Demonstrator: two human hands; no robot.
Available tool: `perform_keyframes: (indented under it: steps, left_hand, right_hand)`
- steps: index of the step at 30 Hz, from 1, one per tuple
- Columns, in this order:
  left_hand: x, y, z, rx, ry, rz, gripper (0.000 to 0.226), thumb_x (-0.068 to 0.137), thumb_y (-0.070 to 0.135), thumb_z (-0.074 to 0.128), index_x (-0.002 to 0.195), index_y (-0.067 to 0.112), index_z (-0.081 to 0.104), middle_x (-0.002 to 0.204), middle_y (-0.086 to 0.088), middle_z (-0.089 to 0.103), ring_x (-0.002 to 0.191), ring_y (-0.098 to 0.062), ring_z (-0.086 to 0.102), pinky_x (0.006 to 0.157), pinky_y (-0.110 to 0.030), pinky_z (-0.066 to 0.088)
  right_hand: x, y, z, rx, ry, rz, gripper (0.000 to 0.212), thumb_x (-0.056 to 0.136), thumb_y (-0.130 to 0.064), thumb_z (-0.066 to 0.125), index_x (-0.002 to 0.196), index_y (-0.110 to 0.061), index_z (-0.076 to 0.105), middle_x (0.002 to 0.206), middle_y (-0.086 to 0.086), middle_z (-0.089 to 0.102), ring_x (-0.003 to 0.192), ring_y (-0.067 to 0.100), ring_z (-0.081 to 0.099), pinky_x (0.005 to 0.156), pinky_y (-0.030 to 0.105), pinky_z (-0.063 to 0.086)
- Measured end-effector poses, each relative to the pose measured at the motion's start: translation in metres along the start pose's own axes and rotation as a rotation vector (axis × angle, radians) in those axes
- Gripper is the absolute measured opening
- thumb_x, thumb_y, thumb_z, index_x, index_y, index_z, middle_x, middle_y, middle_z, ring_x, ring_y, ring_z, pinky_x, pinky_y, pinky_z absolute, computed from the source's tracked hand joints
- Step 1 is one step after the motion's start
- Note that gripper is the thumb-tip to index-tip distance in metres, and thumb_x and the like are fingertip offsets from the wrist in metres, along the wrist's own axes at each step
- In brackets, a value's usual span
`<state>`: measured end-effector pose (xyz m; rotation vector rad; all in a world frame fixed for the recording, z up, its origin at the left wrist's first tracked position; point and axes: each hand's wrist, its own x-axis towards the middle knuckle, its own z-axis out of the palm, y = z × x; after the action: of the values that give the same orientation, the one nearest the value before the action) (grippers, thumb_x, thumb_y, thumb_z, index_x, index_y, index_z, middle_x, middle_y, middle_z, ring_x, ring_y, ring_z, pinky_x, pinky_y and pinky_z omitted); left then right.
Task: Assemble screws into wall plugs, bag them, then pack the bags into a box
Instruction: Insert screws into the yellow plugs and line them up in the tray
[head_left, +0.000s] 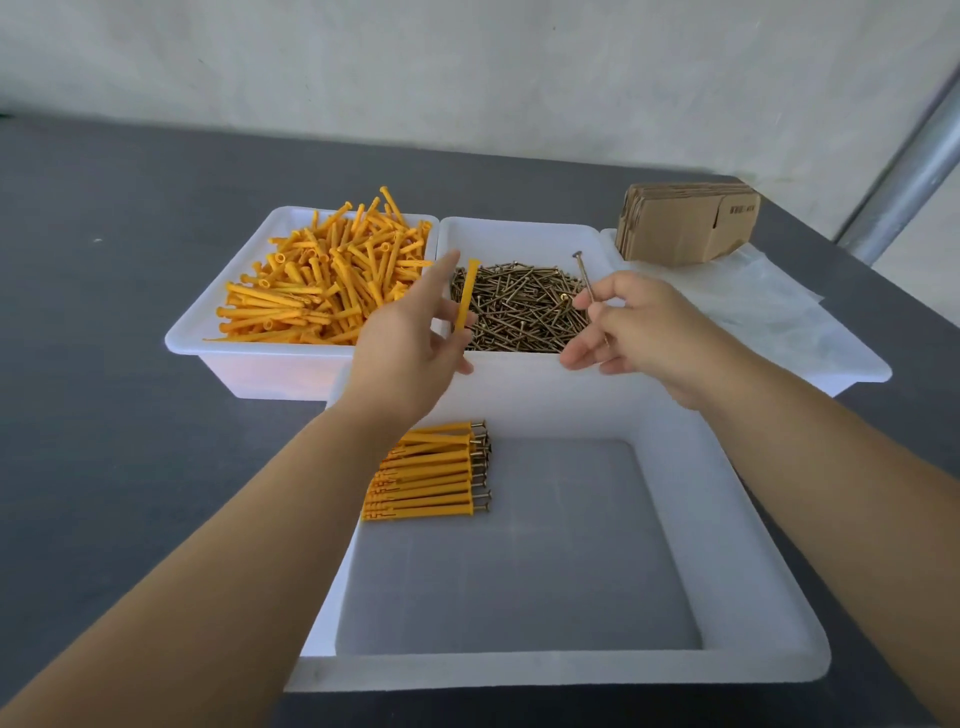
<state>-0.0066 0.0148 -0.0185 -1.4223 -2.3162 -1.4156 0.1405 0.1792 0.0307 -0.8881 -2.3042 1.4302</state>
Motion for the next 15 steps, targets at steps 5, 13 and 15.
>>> perform_keyframes:
  steps: [5, 13, 15]
  left_hand:
    - [-0.005, 0.013, 0.004, -0.027, -0.127, 0.141, 0.049, 0.087, -0.014, 0.043, 0.121, 0.019, 0.055, 0.089, -0.005, 0.057, 0.076, -0.013, 0.058, 0.067, -0.031, 0.045]
    - [-0.015, 0.020, 0.009, -0.033, -0.378, 0.095, 0.034, 0.101, 0.047, 0.034, 0.116, 0.029, 0.059, 0.069, 0.008, 0.056, 0.066, -0.009, 0.052, 0.067, -0.036, 0.045]
    - [-0.014, 0.019, 0.012, -0.016, -0.383, 0.114, 0.031, 0.105, 0.040, 0.034, 0.125, 0.030, 0.056, 0.061, 0.018, 0.051, 0.058, -0.004, 0.048, 0.059, -0.025, 0.040]
  right_hand:
    - [-0.022, 0.018, 0.013, 0.569, -0.071, 0.030, 0.015, 0.104, -0.016, 0.046, 0.097, -0.021, 0.058, 0.096, 0.000, 0.075, 0.094, 0.015, 0.072, 0.077, 0.032, 0.053]
    - [-0.021, 0.031, 0.019, 0.754, 0.107, -0.053, 0.015, 0.096, -0.006, 0.057, 0.091, -0.019, 0.062, 0.075, -0.001, 0.071, 0.080, 0.018, 0.073, 0.063, 0.028, 0.057]
    - [-0.020, 0.033, 0.018, 0.773, 0.105, -0.072, 0.017, 0.096, -0.003, 0.055, 0.093, -0.019, 0.058, 0.076, 0.002, 0.071, 0.084, 0.022, 0.074, 0.064, 0.030, 0.058]
